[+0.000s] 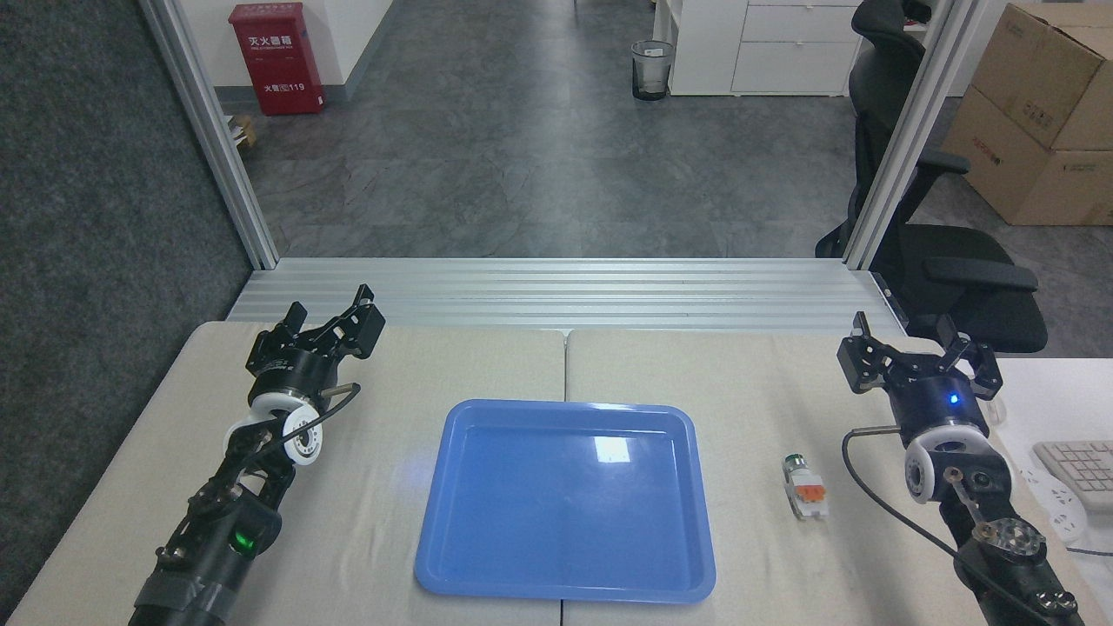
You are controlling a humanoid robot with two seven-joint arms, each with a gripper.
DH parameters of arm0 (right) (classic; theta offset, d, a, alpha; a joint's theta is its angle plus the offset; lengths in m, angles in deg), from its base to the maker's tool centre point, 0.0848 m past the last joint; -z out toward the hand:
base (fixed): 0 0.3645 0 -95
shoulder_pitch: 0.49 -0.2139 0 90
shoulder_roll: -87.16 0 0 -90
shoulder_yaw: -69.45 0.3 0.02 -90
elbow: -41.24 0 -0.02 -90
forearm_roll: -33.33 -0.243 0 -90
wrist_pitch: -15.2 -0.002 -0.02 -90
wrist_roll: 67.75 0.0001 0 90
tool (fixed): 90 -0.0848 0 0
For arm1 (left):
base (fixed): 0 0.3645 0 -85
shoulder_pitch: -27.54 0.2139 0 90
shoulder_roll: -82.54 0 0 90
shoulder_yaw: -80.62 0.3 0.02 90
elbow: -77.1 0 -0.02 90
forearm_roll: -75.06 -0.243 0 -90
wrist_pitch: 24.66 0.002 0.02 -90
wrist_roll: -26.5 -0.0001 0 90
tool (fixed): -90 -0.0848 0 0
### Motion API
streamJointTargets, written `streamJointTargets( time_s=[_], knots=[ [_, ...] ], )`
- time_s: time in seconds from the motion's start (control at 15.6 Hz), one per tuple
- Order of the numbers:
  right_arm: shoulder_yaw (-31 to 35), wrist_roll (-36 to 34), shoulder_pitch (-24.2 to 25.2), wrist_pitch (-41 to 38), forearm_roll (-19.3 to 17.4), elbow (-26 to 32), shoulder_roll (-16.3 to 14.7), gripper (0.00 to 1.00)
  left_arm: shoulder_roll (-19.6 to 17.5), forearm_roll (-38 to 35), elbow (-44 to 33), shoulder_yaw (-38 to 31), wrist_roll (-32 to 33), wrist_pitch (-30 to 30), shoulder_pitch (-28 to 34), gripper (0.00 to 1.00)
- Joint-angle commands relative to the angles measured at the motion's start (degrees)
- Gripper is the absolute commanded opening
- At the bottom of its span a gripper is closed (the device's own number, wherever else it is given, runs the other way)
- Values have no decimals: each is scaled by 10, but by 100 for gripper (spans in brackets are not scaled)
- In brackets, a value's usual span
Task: Pick up switch part and place in tray
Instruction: 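Lower the open right gripper over the switch part and close it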
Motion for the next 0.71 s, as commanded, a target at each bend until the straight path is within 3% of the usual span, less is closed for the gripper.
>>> streamJointTargets(
  time_s=[0.0, 0.13, 0.32, 0.64],
  knots=[
    [-37, 5, 57, 1, 3, 42, 19, 90, 0, 0, 0, 0, 1, 0, 0, 100],
    [-36, 5, 124, 11, 2, 48, 39, 90, 0, 0, 0, 0, 0, 0, 0, 100],
    [-41, 5, 175, 10, -4, 42, 59, 91, 0, 0, 0, 0, 1, 0, 0, 100],
    [-37, 3, 180, 8, -13, 16, 78, 91, 0, 0, 0, 0, 0, 0, 0, 100]
  ],
)
